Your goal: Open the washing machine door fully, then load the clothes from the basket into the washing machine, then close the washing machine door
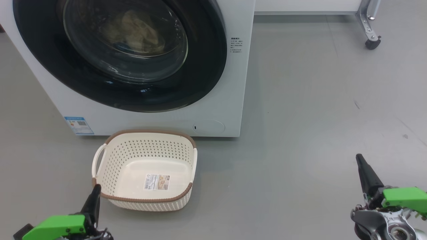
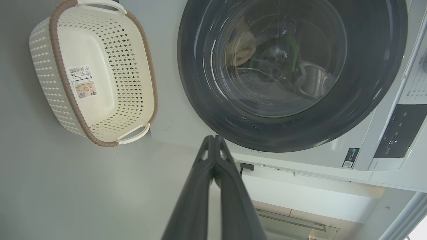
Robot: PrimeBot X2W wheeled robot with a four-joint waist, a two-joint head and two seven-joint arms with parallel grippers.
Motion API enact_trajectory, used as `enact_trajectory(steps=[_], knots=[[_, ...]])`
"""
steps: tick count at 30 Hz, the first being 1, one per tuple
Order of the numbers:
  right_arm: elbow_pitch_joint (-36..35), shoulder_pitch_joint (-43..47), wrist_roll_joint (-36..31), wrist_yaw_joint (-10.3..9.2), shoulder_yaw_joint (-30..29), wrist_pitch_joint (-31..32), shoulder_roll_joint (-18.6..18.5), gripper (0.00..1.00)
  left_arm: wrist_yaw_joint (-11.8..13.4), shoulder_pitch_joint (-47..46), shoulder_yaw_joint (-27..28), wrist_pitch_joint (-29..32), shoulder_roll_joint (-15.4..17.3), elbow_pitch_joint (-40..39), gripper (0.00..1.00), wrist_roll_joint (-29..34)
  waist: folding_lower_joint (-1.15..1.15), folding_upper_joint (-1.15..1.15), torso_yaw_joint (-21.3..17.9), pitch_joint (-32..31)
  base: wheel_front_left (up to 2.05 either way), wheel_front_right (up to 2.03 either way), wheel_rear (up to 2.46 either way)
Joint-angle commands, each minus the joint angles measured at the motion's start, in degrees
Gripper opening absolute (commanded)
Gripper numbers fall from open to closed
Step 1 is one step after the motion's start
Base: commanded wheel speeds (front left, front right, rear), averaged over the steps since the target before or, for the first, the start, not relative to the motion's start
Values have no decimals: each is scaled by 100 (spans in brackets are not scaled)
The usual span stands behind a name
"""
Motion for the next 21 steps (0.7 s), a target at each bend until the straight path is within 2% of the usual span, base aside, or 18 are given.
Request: enact_trajectory(steps=[1, 6, 21], knots=[[-145, -366, 180, -16, 80, 49, -140, 0, -33, -273, 235, 66, 34, -158, 0, -162, 0, 0, 3, -5, 0, 0, 0], [-92, -412, 467, -16, 68, 97, -140, 0, -47, -275, 297, 136, 10, -154, 0, -423, 0, 0, 9, -21, 0, 0, 0], [-89, -414, 441, -16, 37, 122, -118, 0, -47, -274, 296, 135, 10, -155, 0, -423, 0, 0, 9, -21, 0, 0, 0]])
